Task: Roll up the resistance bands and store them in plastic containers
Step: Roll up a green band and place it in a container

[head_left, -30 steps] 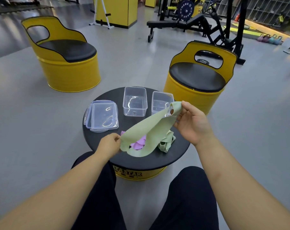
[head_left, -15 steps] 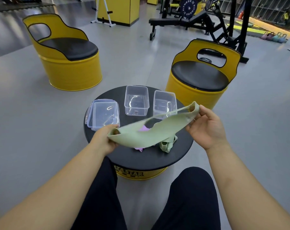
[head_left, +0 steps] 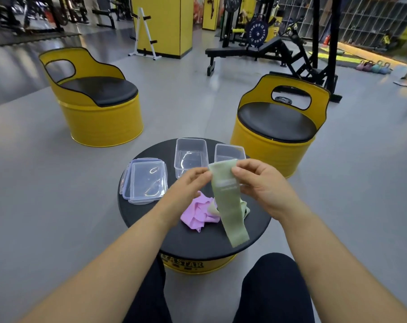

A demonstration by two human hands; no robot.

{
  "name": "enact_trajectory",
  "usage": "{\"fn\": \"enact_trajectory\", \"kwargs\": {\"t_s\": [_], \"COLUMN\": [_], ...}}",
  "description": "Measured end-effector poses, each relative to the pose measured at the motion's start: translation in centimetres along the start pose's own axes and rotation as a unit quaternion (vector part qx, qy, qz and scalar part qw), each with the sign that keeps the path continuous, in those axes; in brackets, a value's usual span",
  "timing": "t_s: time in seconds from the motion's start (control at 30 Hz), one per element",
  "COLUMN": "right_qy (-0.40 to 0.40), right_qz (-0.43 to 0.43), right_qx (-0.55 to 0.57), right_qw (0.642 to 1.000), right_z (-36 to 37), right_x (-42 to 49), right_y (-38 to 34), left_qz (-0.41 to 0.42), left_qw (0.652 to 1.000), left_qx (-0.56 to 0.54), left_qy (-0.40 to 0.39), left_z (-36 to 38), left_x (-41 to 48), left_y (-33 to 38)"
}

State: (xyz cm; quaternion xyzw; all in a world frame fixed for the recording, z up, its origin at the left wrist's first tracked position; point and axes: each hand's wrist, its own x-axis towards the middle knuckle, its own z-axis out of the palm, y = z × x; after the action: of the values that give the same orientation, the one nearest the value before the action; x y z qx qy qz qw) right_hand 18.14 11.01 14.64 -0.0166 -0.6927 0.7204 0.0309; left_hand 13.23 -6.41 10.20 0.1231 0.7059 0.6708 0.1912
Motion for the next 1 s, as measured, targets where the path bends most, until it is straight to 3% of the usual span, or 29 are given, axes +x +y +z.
{"fn": "enact_trajectory", "kwargs": {"t_s": [0.1, 0.23, 0.43, 0.53, 0.73, 1.0], "right_qy": [0.012, 0.057, 0.109, 0.082, 0.051, 0.034], "right_qz": [-0.012, -0.040, -0.071, -0.079, -0.100, -0.094], "right_qx": [-0.026, -0.061, -0.166, -0.139, -0.089, -0.057], "right_qw": [1.000, 0.996, 0.977, 0.984, 0.990, 0.993], "right_z": [-0.3, -1.4, -2.2, -2.0, -0.8, -0.1], "right_x": [-0.4, -1.0, -1.2, -1.2, -1.1, -0.7], "right_y": [-0.6, -1.2, -1.1, -1.3, -2.3, -2.9], "left_qz": [0.083, 0.139, 0.180, 0.205, 0.200, 0.156], "left_qw": [0.996, 0.990, 0.976, 0.962, 0.963, 0.984], "left_qx": [-0.013, 0.003, 0.115, 0.179, 0.178, 0.077], "left_qy": [-0.023, 0.017, 0.028, 0.019, 0.014, 0.024], "left_z": [1.5, 2.7, 3.4, 3.2, 2.2, 1.3], "left_x": [0.1, 0.3, 0.7, 0.4, -0.1, -0.6], "left_y": [3.1, 4.9, 5.7, 6.7, 7.8, 7.1]}}
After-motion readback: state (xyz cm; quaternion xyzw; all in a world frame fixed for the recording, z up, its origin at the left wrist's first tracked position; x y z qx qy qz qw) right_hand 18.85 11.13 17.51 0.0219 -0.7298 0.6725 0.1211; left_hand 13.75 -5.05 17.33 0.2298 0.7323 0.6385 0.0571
